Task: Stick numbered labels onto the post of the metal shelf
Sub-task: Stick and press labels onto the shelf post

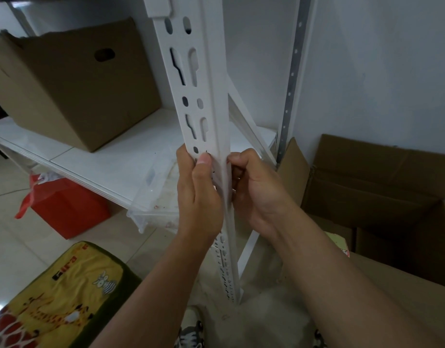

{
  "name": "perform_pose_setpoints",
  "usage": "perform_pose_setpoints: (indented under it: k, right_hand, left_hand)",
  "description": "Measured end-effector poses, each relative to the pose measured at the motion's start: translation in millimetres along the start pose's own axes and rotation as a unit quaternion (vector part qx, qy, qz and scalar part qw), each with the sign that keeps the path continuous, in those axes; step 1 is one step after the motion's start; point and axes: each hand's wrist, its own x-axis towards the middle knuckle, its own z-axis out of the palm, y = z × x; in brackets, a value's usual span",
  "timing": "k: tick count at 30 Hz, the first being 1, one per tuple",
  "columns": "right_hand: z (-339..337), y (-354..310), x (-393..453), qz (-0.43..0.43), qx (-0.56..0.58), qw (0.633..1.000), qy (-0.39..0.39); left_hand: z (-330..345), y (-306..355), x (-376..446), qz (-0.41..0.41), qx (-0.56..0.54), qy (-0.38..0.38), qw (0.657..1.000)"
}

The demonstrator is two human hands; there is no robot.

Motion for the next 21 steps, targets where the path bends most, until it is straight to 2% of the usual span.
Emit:
perform_pose_setpoints:
  k: [18,21]
  right_hand:
    - [0.5,-2.9,3.3,0.010,0.019,1.000,-0.008]
    - [1.2,-0.2,3.1,0.006,-0.013,1.000,0.005]
  left_hand:
    - [1.7,-0.8,0.1,0.005,0.000,0.013,1.000]
    - [1.3,-0.9,0.3,0.001,-0.003,0.008,1.000]
